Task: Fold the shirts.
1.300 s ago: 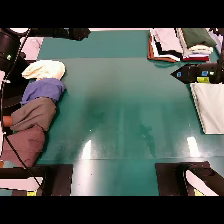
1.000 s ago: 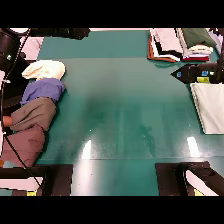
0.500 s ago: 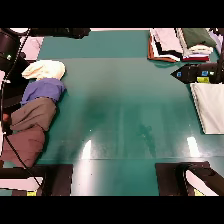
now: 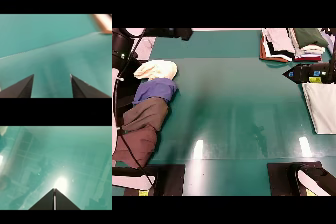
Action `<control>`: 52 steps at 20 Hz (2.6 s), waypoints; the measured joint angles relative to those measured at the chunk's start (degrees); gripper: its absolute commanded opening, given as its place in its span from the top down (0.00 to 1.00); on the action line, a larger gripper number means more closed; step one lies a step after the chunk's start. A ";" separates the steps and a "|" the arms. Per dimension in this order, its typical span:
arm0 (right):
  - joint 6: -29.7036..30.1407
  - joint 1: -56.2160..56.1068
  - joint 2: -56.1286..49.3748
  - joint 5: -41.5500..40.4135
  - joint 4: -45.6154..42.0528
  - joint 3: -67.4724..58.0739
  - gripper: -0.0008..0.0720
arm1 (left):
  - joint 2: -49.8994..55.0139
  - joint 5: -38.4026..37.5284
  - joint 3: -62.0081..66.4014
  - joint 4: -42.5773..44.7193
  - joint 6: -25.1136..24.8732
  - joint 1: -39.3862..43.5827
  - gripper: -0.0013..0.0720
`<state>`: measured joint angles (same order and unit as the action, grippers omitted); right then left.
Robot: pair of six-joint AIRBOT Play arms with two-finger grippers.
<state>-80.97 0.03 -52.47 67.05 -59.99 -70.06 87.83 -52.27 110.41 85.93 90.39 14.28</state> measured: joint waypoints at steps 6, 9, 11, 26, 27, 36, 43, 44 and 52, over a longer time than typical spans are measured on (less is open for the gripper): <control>0.00 0.00 0.00 0.44 0.00 0.00 0.96 | 9.46 -2.91 -0.02 5.99 3.32 -9.99 0.24; 0.02 0.00 0.00 0.55 0.00 0.00 0.96 | 14.69 -3.26 -0.02 6.78 3.82 -13.99 0.24; 0.00 -0.02 0.00 0.57 0.00 0.00 0.96 | 17.99 -3.26 -0.02 7.04 3.93 -15.82 0.24; 0.00 -0.02 -0.24 -3.78 0.28 -6.91 0.96 | 8.11 -1.70 7.80 7.02 1.55 -14.91 0.96; 0.02 -0.02 -0.59 -4.35 0.28 -8.98 0.96 | 4.52 -1.75 8.07 6.99 0.24 -13.55 0.96; 0.02 -0.02 -7.91 -3.61 0.02 -29.90 0.96 | -12.90 -7.23 4.46 4.04 -7.87 14.08 0.95; 0.02 -0.02 -12.61 3.37 -0.04 -42.05 0.96 | -8.07 -3.50 0.39 -1.84 -10.86 26.29 0.36; 0.02 -0.02 -12.74 4.04 -0.04 -42.69 0.96 | -7.91 -5.22 0.33 -1.99 -9.77 24.52 0.36; 0.04 -0.02 -13.00 6.84 -0.13 -44.33 0.96 | -12.41 -25.07 -11.80 -5.40 -3.15 2.67 0.36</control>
<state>-80.93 0.01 -65.47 73.89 -60.12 -114.39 75.42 -77.34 98.61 80.53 87.24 16.95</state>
